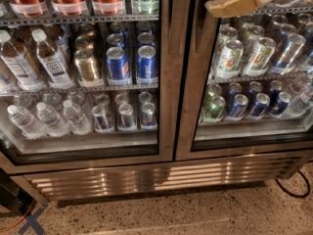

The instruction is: Open right fridge door

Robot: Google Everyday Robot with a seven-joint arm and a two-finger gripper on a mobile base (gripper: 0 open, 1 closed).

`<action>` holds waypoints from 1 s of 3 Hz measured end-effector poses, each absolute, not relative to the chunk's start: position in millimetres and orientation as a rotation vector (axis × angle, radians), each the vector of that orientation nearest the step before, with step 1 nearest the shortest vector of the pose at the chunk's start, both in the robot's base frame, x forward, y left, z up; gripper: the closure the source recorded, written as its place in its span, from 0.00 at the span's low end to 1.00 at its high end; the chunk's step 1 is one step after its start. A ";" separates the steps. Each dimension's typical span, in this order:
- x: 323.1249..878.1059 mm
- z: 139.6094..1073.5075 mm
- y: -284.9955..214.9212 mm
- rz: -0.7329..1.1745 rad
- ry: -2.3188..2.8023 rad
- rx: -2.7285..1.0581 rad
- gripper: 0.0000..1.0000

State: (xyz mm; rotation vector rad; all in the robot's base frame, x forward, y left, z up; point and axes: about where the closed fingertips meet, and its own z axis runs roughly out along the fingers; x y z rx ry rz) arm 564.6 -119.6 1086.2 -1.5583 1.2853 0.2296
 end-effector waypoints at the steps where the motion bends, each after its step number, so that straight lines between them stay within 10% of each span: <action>1: 564.6 1086.2 -119.6 0.230 1.285 -1.558 1.00; 3: 564.6 1086.3 -119.5 0.230 1.286 -1.559 1.00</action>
Offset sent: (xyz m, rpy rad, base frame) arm -0.0557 0.0293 0.0082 0.0081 0.0235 0.0435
